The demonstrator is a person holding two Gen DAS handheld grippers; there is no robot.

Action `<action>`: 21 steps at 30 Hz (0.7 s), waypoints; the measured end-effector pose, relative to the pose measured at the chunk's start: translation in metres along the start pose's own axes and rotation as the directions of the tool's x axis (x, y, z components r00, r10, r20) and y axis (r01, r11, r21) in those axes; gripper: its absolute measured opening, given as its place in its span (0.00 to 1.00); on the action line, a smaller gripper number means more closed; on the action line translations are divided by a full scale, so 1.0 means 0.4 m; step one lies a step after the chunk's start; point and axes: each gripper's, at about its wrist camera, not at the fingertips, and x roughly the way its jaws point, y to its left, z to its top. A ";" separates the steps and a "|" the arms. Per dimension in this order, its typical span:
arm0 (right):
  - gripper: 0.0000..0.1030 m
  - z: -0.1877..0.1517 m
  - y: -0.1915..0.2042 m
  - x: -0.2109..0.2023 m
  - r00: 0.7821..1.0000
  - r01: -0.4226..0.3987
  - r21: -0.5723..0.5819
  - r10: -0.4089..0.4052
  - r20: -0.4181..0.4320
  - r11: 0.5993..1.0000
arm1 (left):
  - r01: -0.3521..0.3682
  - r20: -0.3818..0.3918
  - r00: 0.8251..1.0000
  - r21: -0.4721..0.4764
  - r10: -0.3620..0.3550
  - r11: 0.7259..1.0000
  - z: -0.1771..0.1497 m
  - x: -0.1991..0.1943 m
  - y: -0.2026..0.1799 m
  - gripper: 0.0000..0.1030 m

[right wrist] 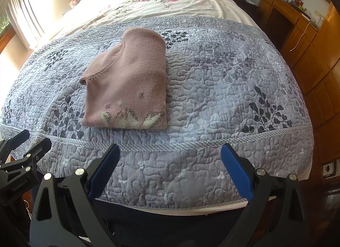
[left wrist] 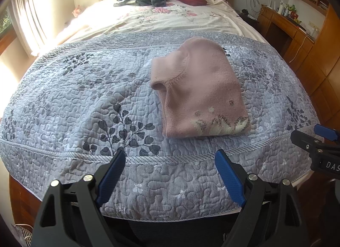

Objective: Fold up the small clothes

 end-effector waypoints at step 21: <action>0.93 0.001 -0.004 -0.008 1.000 0.019 0.010 -0.020 0.022 1.000 | -0.001 -0.001 1.000 0.001 0.001 1.000 0.000 0.003 -0.003 0.84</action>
